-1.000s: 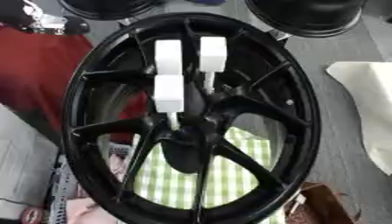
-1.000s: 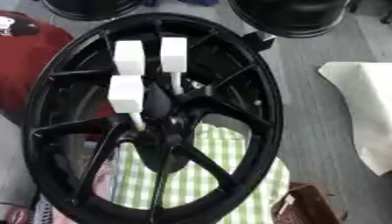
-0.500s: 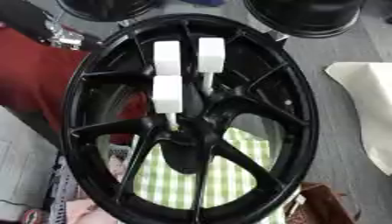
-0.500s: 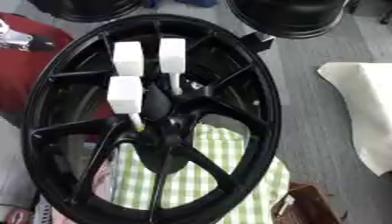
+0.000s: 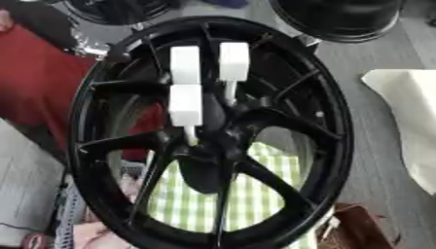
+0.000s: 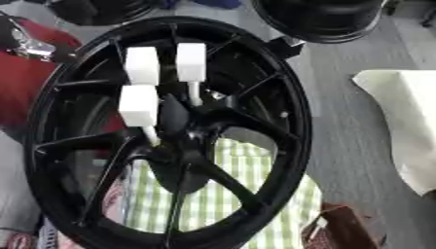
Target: Pull the pin out of the wheel hub.
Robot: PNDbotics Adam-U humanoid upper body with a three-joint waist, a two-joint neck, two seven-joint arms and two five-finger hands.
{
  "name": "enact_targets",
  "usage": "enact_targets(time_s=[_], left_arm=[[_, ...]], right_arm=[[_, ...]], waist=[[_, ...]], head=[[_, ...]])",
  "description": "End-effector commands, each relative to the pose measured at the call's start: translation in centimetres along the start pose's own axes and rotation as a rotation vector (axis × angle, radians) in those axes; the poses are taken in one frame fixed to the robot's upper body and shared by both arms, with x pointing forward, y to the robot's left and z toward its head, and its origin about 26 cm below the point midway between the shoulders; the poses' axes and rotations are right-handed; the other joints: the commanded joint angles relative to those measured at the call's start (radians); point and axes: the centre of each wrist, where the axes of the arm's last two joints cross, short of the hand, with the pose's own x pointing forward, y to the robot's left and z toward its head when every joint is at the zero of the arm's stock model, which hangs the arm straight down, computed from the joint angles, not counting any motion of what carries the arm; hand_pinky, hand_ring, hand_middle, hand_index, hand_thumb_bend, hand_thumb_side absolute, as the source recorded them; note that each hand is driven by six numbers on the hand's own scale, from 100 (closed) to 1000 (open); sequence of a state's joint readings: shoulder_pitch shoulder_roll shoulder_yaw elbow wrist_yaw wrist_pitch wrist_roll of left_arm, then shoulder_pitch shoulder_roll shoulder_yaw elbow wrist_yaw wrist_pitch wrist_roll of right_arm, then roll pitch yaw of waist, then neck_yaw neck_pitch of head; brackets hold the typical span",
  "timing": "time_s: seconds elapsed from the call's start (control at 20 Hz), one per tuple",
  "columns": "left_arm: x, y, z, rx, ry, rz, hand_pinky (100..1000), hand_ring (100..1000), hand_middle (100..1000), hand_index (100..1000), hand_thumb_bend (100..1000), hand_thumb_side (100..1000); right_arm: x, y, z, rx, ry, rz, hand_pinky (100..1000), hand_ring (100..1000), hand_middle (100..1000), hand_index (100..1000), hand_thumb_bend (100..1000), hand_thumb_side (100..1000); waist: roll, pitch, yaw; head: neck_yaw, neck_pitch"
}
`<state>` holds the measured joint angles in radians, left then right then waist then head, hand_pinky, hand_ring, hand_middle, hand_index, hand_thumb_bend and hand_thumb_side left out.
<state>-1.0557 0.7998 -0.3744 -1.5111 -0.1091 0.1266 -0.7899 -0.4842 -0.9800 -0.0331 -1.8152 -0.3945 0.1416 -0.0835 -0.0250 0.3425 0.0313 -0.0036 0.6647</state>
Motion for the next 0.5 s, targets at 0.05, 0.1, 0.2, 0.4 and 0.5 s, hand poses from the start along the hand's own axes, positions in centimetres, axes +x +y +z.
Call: enact_targets(time_s=[0.05,0.1,0.2,0.4,0.5], left_arm=[[1.0,0.8,0.2,0.029,0.005,0.005,854,792,731,858,503,399],[1.1,0.6,0.0,0.030,0.010,0.013,854,793,732,858,504,396],[1.3,0.4,-0.3,0.030,0.019,0.026,855,794,735,857,508,395],[1.8,0.1,-1.0,0.013,0.017,0.059,861,804,745,868,523,407],[2.1,0.1,-1.1,0.004,0.011,0.066,861,803,745,870,521,408]], right_arm=[[0.8,-0.6,-0.3,-0.004,-0.022,0.026,658,607,591,734,167,464],[0.7,-0.6,-0.3,-0.003,-0.022,0.026,658,607,591,734,167,463],[0.7,-0.6,-0.3,0.000,-0.022,0.026,658,607,591,734,167,463],[0.7,-0.5,-0.3,0.003,-0.022,0.023,658,608,591,734,167,464],[0.7,-0.5,-0.3,0.004,-0.020,0.023,658,608,591,734,167,464]], waist=[[0.002,-0.031,-0.003],[0.002,-0.031,-0.003],[0.002,-0.032,-0.003],[0.003,-0.032,-0.004],[0.003,-0.032,-0.004]], head=[[-0.001,-0.011],[-0.001,-0.011],[-0.001,-0.011],[-0.002,-0.011],[-0.002,-0.009]])
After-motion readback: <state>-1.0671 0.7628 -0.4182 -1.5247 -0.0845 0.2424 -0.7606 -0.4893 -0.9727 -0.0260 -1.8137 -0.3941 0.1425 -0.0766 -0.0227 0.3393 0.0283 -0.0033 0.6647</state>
